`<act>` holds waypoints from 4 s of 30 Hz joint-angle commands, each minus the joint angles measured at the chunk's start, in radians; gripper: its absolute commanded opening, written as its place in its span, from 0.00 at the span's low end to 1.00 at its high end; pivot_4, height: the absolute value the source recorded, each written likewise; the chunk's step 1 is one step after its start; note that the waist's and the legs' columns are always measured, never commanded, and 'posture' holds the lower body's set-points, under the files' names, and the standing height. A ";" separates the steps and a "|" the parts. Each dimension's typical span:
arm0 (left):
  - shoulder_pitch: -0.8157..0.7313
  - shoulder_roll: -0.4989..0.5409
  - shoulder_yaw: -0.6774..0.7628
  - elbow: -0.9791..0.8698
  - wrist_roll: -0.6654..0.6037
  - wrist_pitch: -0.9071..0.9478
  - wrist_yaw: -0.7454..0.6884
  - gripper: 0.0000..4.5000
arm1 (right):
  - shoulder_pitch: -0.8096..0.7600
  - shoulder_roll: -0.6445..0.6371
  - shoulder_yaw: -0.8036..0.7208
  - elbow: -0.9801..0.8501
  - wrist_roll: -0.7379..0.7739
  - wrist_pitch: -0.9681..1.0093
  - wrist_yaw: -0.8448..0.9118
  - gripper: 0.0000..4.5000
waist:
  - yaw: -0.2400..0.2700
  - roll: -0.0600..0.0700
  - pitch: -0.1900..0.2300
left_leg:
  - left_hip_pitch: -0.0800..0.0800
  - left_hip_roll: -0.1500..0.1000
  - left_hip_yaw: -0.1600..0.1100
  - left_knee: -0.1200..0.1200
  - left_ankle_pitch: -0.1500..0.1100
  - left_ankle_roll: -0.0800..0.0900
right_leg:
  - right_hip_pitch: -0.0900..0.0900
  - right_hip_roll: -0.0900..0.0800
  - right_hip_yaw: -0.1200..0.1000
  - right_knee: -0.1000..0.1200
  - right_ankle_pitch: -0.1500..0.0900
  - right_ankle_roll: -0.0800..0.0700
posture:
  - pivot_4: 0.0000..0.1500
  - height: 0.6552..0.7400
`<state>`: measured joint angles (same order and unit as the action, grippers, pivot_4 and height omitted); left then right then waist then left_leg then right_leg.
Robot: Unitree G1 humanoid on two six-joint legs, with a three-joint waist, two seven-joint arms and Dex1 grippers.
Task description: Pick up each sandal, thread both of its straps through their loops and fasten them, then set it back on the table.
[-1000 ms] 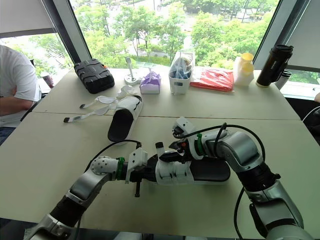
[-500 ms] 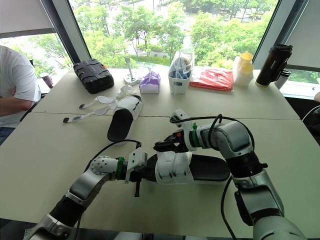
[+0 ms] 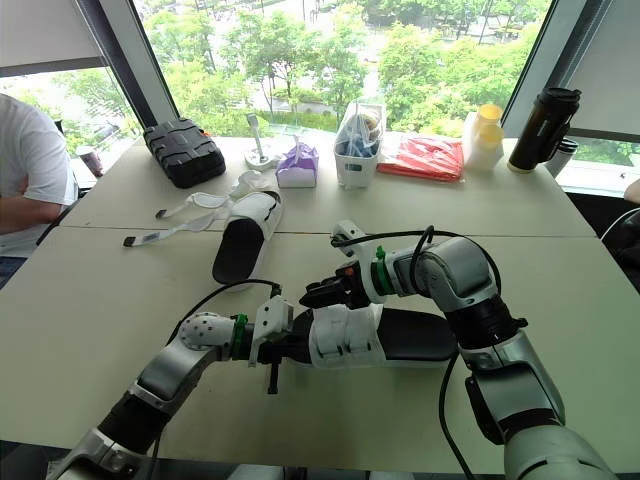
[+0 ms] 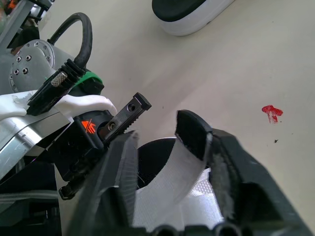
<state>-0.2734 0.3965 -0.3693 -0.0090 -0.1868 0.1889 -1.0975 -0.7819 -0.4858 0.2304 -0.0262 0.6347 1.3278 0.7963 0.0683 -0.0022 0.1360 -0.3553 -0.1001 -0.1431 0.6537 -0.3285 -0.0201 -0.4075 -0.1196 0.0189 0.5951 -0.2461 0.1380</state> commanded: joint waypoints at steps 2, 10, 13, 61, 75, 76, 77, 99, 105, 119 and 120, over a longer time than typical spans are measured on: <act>0.058 0.011 -0.079 0.076 0.060 0.049 0.009 0.00 | -0.024 0.020 -0.014 0.004 0.003 -0.024 0.007 0.01 | -0.003 0.000 0.000 | 0.000 0.000 0.000 0.000 0.000 0.000 | 0.000 0.000 0.000 0.000 0.000 0.000 | 1.00 1.00; 0.059 0.015 -0.092 0.073 0.065 0.051 0.001 0.00 | -0.048 -0.021 -0.098 -0.048 0.053 0.003 0.025 0.01 | -0.003 0.000 0.000 | 0.000 0.000 -0.001 0.000 0.000 0.000 | 0.000 0.000 0.000 0.000 0.000 0.000 | 1.00 1.00; 0.057 0.019 -0.104 0.078 0.074 0.043 -0.010 0.00 | -0.052 -0.043 -0.201 -0.132 0.146 0.029 0.055 0.01 | -0.003 0.001 0.000 | -0.001 0.000 0.000 0.000 0.000 0.000 | 0.000 0.000 0.000 0.000 0.000 0.000 | 1.00 1.00; 0.069 0.046 -0.116 0.074 0.088 0.015 -0.019 0.00 | -0.025 -0.019 0.212 0.279 -0.428 -0.626 0.084 0.87 | -0.031 0.005 0.001 | 0.006 0.003 0.000 -0.004 0.002 -0.004 | 0.001 0.003 0.001 0.003 0.000 -0.001 | 1.00 1.00; 0.054 0.056 -0.073 0.080 0.085 0.009 0.001 0.00 | 0.059 -0.145 0.000 0.105 -0.521 -0.957 0.072 0.87 | -0.026 0.004 0.001 | 0.000 0.002 0.001 -0.004 0.002 -0.004 | 0.000 0.002 0.001 0.002 0.000 -0.001 | 1.00 1.00; 0.051 0.058 -0.065 0.081 0.081 0.007 0.002 0.00 | 0.099 -0.172 -0.021 0.057 -0.520 -0.986 0.080 0.87 | -0.027 0.004 0.001 | 0.000 0.002 0.000 -0.004 0.002 -0.004 | 0.000 0.002 0.000 0.001 0.000 -0.001 | 1.00 1.00; 0.048 0.060 -0.060 0.082 0.078 0.006 0.002 0.00 | 0.128 -0.189 -0.037 0.023 -0.520 -1.005 0.085 0.87 | -0.028 0.004 0.001 | 0.000 0.002 0.001 -0.004 0.002 -0.004 | 0.000 0.003 0.000 0.001 0.000 -0.001 | 1.00 1.00; 0.074 0.240 0.187 -0.098 -0.103 0.091 0.006 0.00 | 0.417 -0.376 -0.038 0.132 -0.921 -2.188 -0.084 0.87 | -0.080 0.004 0.019 | 0.003 0.011 0.003 -0.003 0.005 -0.008 | -0.002 0.014 0.004 0.010 0.003 -0.005 | 1.00 1.00; 0.086 0.251 0.260 -0.146 -0.163 0.136 0.025 0.00 | 0.318 -0.287 0.026 0.225 -1.042 -2.339 -0.166 0.87 | -0.082 0.001 0.025 | 0.001 0.012 0.004 -0.003 0.009 -0.015 | -0.007 0.016 0.007 0.016 0.003 -0.007 | 1.00 1.00; 0.115 0.257 0.455 -0.351 -0.375 0.368 0.154 0.00 | 0.158 -0.108 0.171 0.405 -1.293 -2.587 -0.387 0.76 | -0.083 -0.004 0.030 | -0.003 0.012 0.005 -0.005 0.012 -0.020 | -0.015 0.017 0.008 0.021 0.003 -0.012 | 1.00 1.00; 0.120 0.259 0.459 -0.355 -0.377 0.370 0.159 0.00 | 0.156 -0.108 0.172 0.407 -1.298 -2.589 -0.395 0.69 | -0.083 -0.004 0.030 | -0.003 0.012 0.005 -0.005 0.012 -0.020 | -0.015 0.017 0.008 0.021 0.003 -0.012 | 1.00 1.00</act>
<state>-0.1560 0.6445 0.0567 -0.3214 -0.5420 0.5593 -0.9499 -0.6119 -0.6030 0.3996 0.3949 -0.6601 -1.2381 0.4280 -0.0146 -0.0059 0.1655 -0.3580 -0.0882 -0.1386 0.6491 -0.3166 -0.0402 -0.4229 -0.1020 0.0271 0.6158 -0.2433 0.1264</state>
